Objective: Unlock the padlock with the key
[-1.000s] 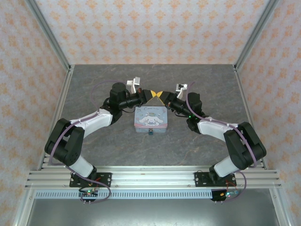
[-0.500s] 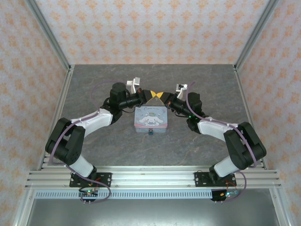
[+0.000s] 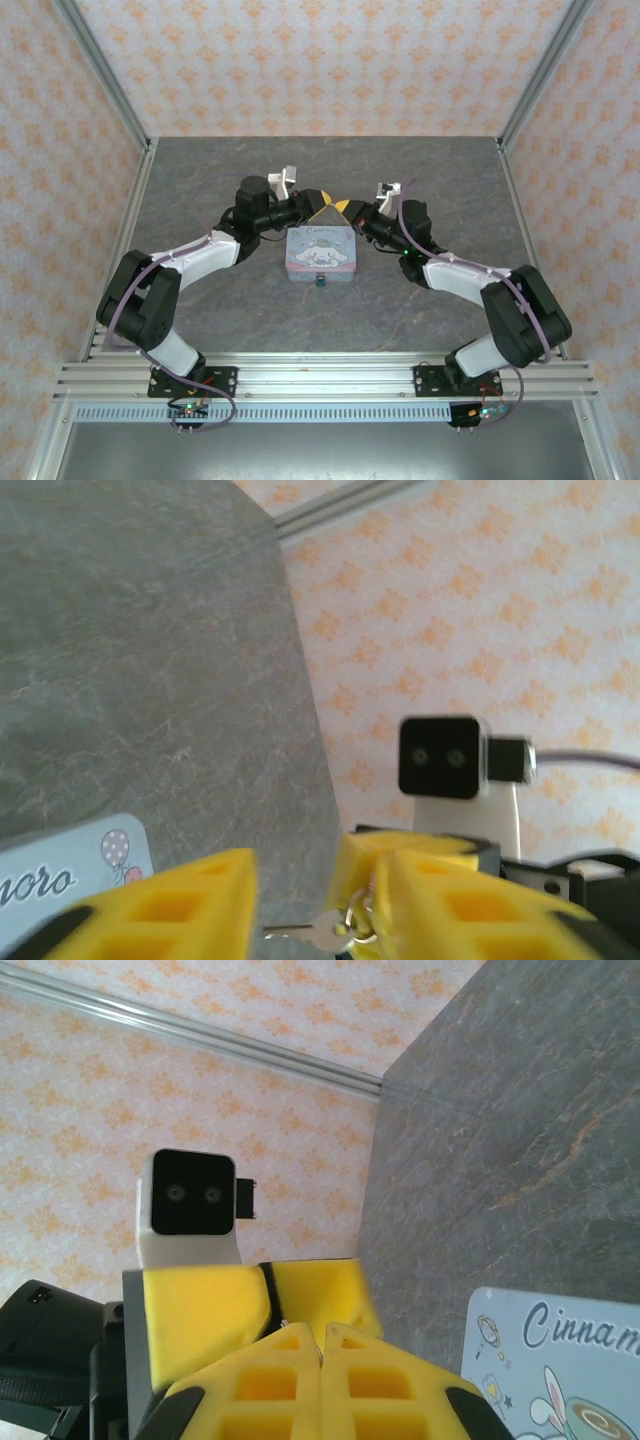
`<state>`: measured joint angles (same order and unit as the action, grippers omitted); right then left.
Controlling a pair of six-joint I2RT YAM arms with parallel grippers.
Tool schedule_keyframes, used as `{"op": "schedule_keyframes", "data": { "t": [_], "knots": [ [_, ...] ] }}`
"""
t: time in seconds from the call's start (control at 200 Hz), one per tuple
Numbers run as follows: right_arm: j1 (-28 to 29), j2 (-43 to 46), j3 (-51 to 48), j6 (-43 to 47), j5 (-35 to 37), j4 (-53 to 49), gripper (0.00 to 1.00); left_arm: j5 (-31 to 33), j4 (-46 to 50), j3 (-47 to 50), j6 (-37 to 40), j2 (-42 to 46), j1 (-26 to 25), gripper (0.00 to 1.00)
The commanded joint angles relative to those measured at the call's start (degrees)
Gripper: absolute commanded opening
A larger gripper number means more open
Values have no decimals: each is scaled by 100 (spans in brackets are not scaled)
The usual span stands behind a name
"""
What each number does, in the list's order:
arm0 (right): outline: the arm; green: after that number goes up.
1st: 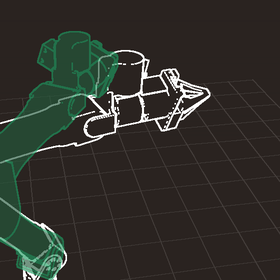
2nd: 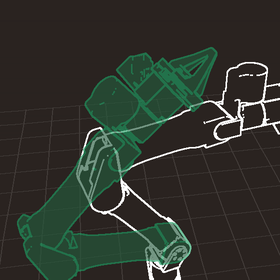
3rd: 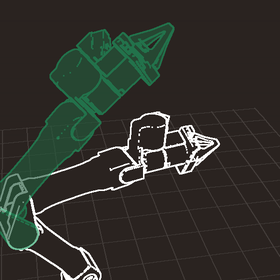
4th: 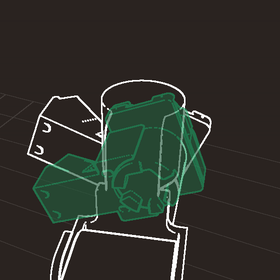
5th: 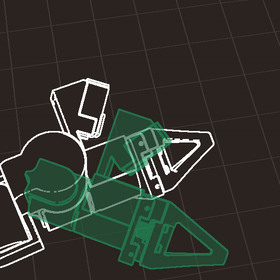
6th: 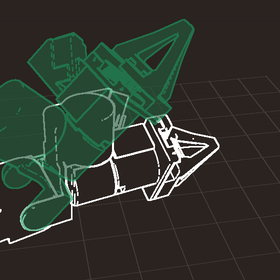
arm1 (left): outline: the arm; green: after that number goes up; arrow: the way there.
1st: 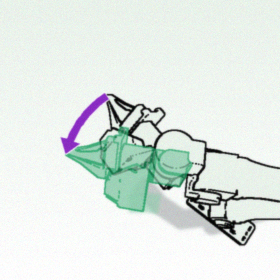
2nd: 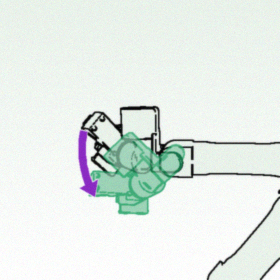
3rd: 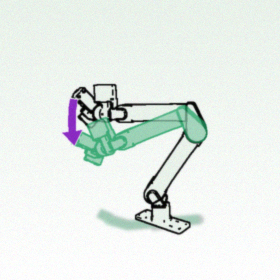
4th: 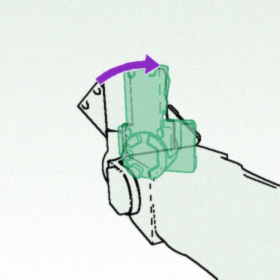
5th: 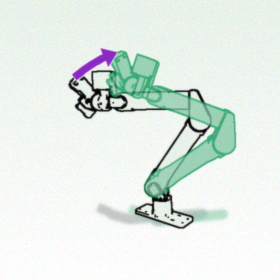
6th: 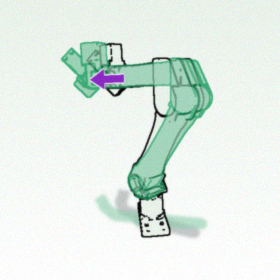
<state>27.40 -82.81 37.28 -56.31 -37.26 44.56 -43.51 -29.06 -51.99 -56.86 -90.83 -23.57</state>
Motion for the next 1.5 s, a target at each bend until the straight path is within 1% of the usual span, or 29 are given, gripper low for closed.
{"op": "schedule_keyframes", "data": {
  "t": [0.0,0.065,0.175,0.32,0.415,0.46,0.525,0.576,0.731,0.876,1.006,1.116,1.241,1.301,1.336,1.496],
  "knots": [
    [29,398,-131,142,281,-325,0,402,215,112,117,514,55,57],
    [29,525,-193,162,373,-539,0,533,414,240,201,770,57,69],
    [29,702,-335,70,532,-815,0,801,977,469,430,1263,56,81],
    [55,1013,-597,-279,942,-1287,0,1220,2058,814,936,1989,23,88],
    [162,1259,-784,-439,1209,-1457,0,1492,2620,1155,1219,2463,-104,90],
    [240,1392,-833,-444,1368,-1619,0,1655,2821,1339,1290,2664,-206,90],
    [373,1469,-895,-475,1634,-1866,0,1814,2830,1666,1231,2866,-364,90],
    [461,1708,-954,-547,1827,-1965,0,1892,2704,1930,1104,2964,-485,89],
    [669,1933,-1235,-944,2360,-1968,0,2132,2035,2556,619,3088,-774,89],
    [801,2073,-1442,-1214,2655,-1787,0,2379,1574,2811,246,3123,-938,89],
    [888,2034,-1375,-1179,2697,-1795,0,2444,1500,2833,246,3085,-1017,87],
    [937,1848,-1313,-1179,2650,-1672,0,2439,1386,2852,374,2933,-1140,84],
    [978,1579,-1218,-1195,2593,-1467,0,2526,1383,2792,743,2616,-1383,74],
    [982,1530,-1147,-1189,2557,-1384,0,2556,1353,2733,938,2390,-1509,70],
    [983,1366,-1102,-1180,2535,-1334,0,2564,1328,2676,1053,2255,-1588,70],
    [986,1160,-951,-1125,2547,-1225,0,2769,1191,2418,1578,1600,-1911,67]
  ]
}}
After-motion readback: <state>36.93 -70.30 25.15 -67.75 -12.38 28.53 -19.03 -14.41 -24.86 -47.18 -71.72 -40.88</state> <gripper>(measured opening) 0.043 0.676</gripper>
